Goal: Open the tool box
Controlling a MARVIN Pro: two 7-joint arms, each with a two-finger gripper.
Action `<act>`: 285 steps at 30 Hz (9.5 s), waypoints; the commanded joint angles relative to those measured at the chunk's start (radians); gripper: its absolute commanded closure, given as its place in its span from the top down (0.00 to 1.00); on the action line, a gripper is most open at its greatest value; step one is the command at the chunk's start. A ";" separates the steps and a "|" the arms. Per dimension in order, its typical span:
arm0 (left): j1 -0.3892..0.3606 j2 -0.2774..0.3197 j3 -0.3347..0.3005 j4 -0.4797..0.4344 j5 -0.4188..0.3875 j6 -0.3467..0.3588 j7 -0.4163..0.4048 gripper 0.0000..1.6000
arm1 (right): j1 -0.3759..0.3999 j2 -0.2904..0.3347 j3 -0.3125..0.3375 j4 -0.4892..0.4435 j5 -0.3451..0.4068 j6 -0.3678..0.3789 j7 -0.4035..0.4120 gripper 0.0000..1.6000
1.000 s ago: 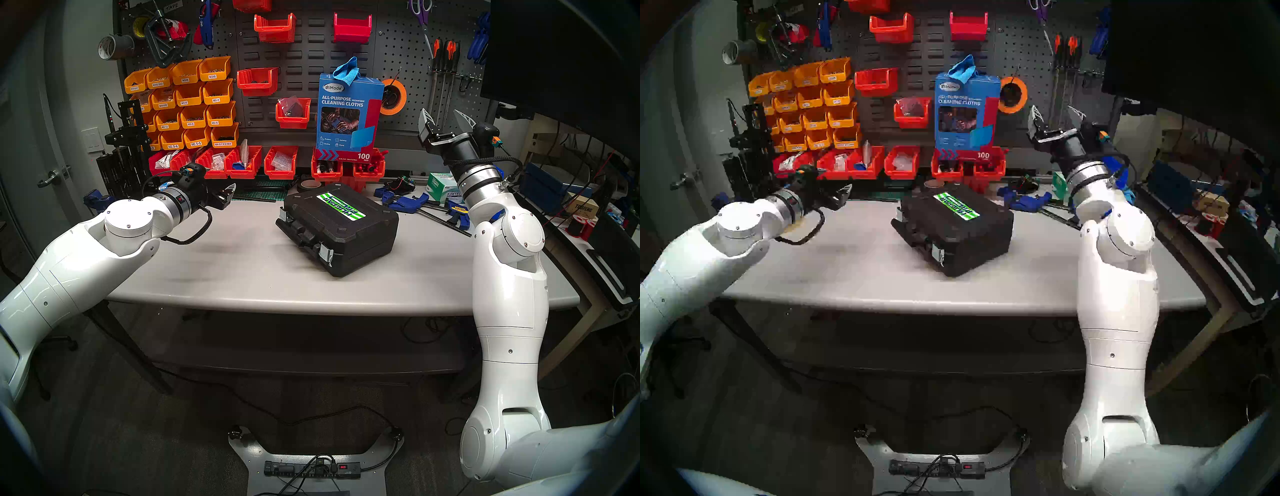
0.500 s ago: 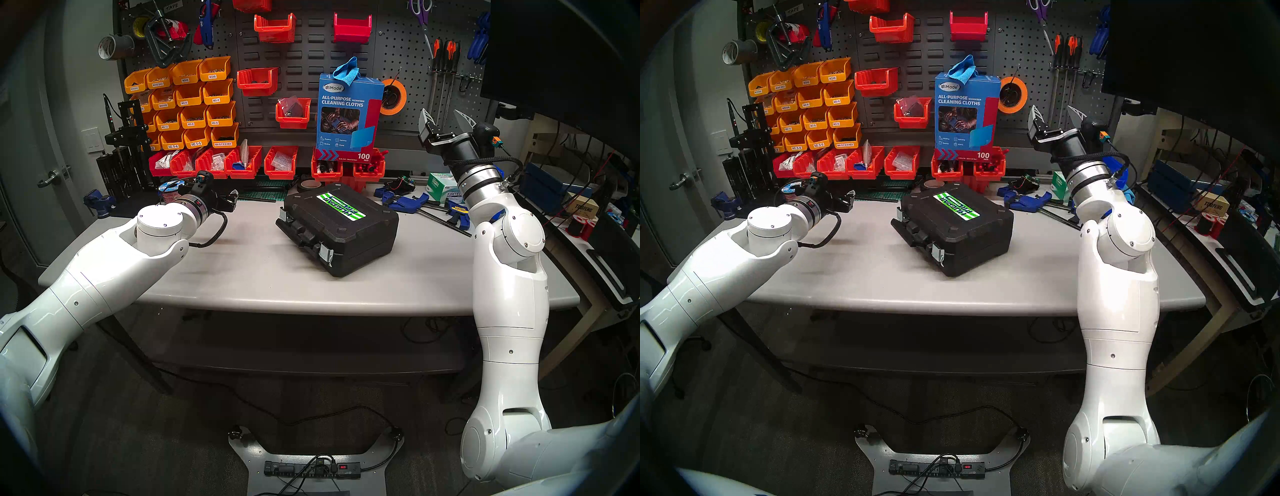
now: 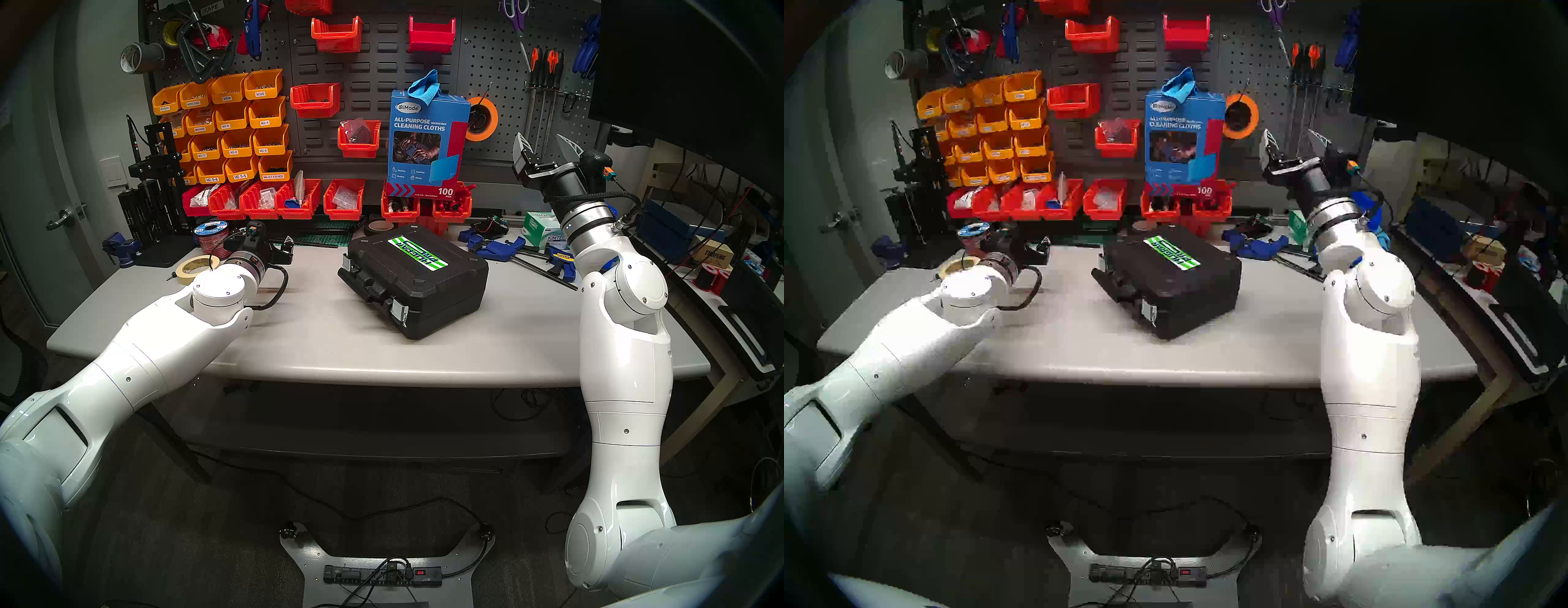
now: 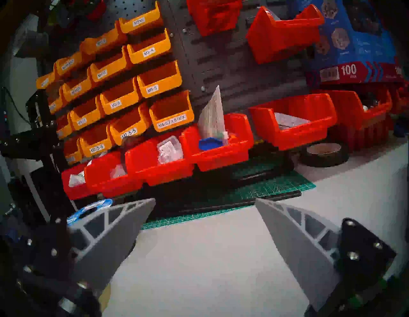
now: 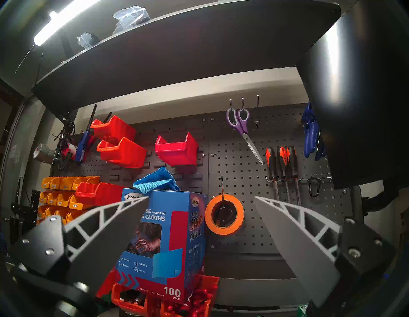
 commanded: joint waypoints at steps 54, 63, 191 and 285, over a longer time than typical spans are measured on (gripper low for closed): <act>0.068 -0.101 -0.004 -0.225 -0.144 0.060 0.078 0.00 | 0.001 0.015 -0.007 -0.016 0.011 -0.004 -0.010 1.00; 0.104 -0.071 -0.003 -0.299 -0.161 0.095 0.076 0.00 | 0.000 0.017 -0.008 -0.016 0.013 -0.004 -0.012 1.00; -0.024 0.257 -0.056 -0.731 -0.013 0.113 -0.144 1.00 | -0.001 0.046 -0.030 -0.010 0.039 -0.011 -0.039 1.00; -0.237 0.022 0.082 -0.386 1.090 -0.667 -1.232 1.00 | -0.008 0.068 -0.044 -0.016 0.057 -0.017 -0.058 1.00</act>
